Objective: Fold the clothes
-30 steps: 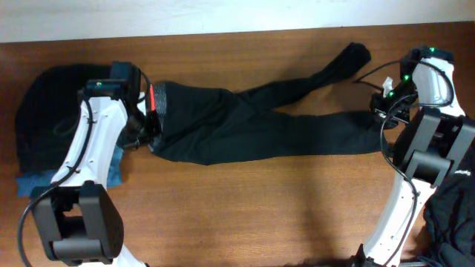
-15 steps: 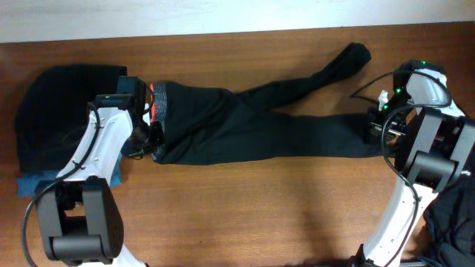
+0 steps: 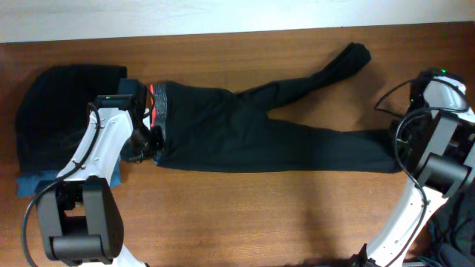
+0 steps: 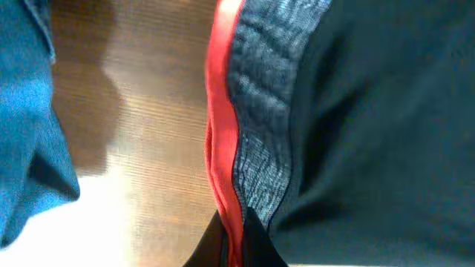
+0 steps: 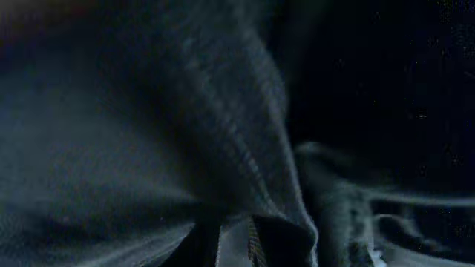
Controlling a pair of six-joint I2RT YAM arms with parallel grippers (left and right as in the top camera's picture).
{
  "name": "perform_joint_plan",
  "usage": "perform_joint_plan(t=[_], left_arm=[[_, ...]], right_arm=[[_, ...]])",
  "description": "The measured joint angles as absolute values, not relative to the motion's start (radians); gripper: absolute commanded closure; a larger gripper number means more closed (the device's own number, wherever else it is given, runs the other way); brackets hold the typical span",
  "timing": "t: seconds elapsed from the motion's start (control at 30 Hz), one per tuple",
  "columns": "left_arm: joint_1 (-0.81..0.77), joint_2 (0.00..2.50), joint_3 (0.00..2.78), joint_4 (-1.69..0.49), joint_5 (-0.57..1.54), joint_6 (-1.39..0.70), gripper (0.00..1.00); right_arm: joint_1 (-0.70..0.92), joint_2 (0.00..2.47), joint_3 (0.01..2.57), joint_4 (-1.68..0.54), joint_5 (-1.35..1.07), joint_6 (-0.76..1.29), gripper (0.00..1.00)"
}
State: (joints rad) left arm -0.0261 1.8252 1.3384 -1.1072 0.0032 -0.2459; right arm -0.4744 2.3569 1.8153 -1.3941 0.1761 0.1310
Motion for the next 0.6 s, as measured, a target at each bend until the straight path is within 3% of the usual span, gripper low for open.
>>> perform_joint_plan(t=[0.5,0.53,0.57,0.6], left_arm=[[-0.026,1.825,1.337,-1.251,0.011,-0.246,1.0],[-0.026,1.825,1.337,-1.258,0.011,-0.246,0.77],[-0.026,1.825,1.337,-1.262,0.011,-0.246,0.39],[-0.026,1.825,1.337,-1.263,0.011,-0.242,0.13]], right_arm=[[-0.49,2.357,1.812,-1.393,0.221,0.136,0.81],[-0.49,2.357,1.812,-1.393,0.221,0.136,0.81],[-0.49,2.357,1.812,-1.393,0.221,0.136,0.81],[-0.49,2.357,1.812,-1.393,0.221,0.136,0.81]])
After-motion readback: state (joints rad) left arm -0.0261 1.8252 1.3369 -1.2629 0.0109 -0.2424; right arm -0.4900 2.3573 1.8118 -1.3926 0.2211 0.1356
